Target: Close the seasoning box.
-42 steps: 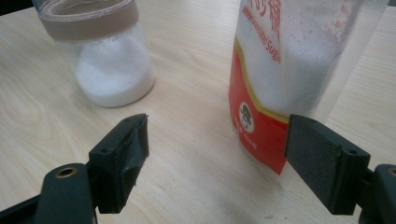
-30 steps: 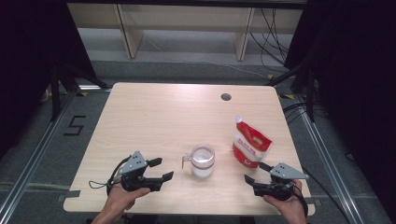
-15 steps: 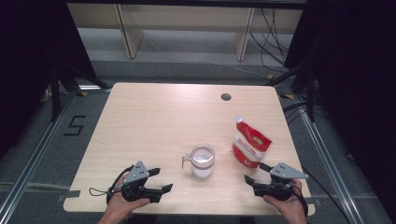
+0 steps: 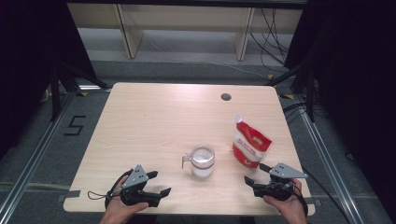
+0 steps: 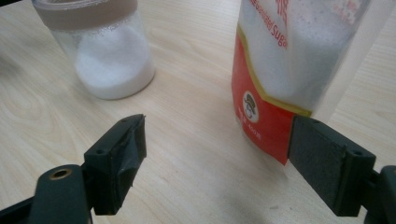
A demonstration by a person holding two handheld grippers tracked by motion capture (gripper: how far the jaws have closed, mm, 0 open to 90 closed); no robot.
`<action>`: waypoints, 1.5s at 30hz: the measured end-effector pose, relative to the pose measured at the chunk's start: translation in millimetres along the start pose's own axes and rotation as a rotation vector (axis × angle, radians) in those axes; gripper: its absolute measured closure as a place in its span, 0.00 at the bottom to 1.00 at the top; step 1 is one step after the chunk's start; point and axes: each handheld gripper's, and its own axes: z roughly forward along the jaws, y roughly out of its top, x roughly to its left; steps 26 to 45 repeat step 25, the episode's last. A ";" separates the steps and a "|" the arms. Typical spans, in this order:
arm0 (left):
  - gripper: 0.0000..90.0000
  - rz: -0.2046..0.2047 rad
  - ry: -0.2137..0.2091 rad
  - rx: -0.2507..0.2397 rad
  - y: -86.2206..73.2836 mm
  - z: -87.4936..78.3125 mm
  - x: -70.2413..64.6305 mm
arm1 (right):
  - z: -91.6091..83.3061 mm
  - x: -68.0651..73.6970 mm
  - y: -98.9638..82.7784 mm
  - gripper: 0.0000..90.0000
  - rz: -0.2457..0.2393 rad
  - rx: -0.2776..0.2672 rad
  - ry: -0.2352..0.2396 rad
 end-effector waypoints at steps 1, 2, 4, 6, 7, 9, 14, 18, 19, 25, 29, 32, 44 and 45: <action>0.22 -0.007 -0.002 -0.003 -0.2 0.3 -0.3 | 0.0 -0.5 -0.1 0.23 -0.004 0.002 -0.004; 0.22 -0.002 -0.006 -0.011 -0.5 1.0 0.4 | 0.0 -0.6 -0.1 0.23 -0.004 0.002 -0.005; 0.22 0.011 -0.010 -0.002 -0.5 1.0 1.8 | -0.1 -0.6 -0.1 0.23 0.000 0.000 -0.002; 0.22 0.015 -0.012 0.001 -0.5 1.4 2.4 | 0.0 -0.6 -0.2 0.23 -0.004 0.002 -0.003; 0.22 0.009 -0.009 0.002 -0.6 1.5 2.0 | 0.1 -0.5 -0.2 0.23 -0.004 0.002 -0.003; 0.22 0.010 -0.008 0.006 -0.2 1.1 2.0 | 0.0 -0.5 -0.1 0.23 -0.003 0.001 -0.001; 0.21 -0.005 -0.009 0.004 -0.3 1.4 1.8 | -0.1 -0.7 -0.1 0.22 -0.002 0.000 0.000; 0.21 0.010 -0.010 0.004 0.3 0.9 3.0 | 0.0 -0.7 -0.1 0.22 -0.002 0.000 0.001; 0.21 0.007 -0.009 0.004 0.2 1.0 2.9 | -0.1 -0.7 -0.1 0.22 -0.002 0.000 0.001; 0.21 0.003 -0.003 0.009 -0.3 1.3 3.7 | -0.1 -0.9 0.0 0.22 -0.001 -0.002 0.001; 0.21 0.003 -0.003 0.009 -0.3 1.3 3.7 | -0.1 -0.9 0.0 0.22 -0.001 -0.002 0.001; 0.21 0.003 -0.003 0.009 -0.3 1.3 3.7 | -0.1 -0.9 0.0 0.22 -0.001 -0.002 0.001; 0.21 0.003 -0.003 0.009 -0.3 1.3 3.7 | -0.1 -0.9 0.0 0.22 -0.001 -0.002 0.001; 0.21 0.003 -0.003 0.009 -0.3 1.3 3.7 | -0.1 -0.9 0.0 0.22 -0.001 -0.002 0.001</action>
